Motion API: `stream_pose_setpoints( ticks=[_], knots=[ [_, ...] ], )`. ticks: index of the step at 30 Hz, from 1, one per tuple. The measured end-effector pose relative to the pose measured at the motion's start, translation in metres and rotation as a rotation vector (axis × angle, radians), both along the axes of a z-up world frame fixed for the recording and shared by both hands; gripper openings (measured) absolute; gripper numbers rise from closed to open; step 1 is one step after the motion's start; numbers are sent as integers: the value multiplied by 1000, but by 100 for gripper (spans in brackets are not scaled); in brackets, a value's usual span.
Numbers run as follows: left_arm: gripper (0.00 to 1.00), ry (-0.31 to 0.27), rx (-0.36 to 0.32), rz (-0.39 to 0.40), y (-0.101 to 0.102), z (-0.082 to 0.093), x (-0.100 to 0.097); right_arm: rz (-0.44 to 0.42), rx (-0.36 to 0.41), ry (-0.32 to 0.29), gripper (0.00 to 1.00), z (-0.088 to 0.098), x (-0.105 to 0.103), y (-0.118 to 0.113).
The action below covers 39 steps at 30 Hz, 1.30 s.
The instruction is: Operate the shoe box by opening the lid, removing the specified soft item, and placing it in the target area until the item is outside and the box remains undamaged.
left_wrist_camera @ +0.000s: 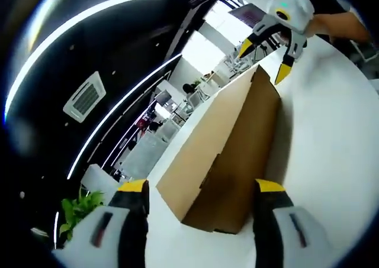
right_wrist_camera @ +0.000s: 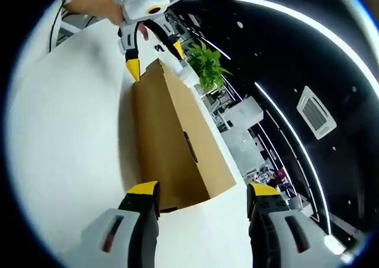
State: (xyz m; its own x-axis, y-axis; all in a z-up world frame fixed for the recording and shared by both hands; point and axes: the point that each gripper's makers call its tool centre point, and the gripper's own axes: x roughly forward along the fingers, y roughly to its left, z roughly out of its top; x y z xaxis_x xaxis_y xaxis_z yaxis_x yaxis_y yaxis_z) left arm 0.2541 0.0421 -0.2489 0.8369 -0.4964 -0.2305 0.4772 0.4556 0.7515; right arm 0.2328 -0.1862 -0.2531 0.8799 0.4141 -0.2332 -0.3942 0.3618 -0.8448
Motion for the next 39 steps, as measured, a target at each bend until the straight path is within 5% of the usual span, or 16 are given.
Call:
stream_pose_setpoints(
  ticks=[7,11,21,39],
  knots=[
    [70,-13,36,5,6,-1,2,49,-52,-13,53,1,0,2],
    [68,-68,138,25,11,-6,6,29,-105,-25,52,-7,2,-2],
    [60,-102,208,39,14,-12,9,-22,-186,-46,50,-16,5,-9],
    [56,-98,242,43,17,-21,8,-33,-265,-64,43,-22,6,-7]
  ],
)
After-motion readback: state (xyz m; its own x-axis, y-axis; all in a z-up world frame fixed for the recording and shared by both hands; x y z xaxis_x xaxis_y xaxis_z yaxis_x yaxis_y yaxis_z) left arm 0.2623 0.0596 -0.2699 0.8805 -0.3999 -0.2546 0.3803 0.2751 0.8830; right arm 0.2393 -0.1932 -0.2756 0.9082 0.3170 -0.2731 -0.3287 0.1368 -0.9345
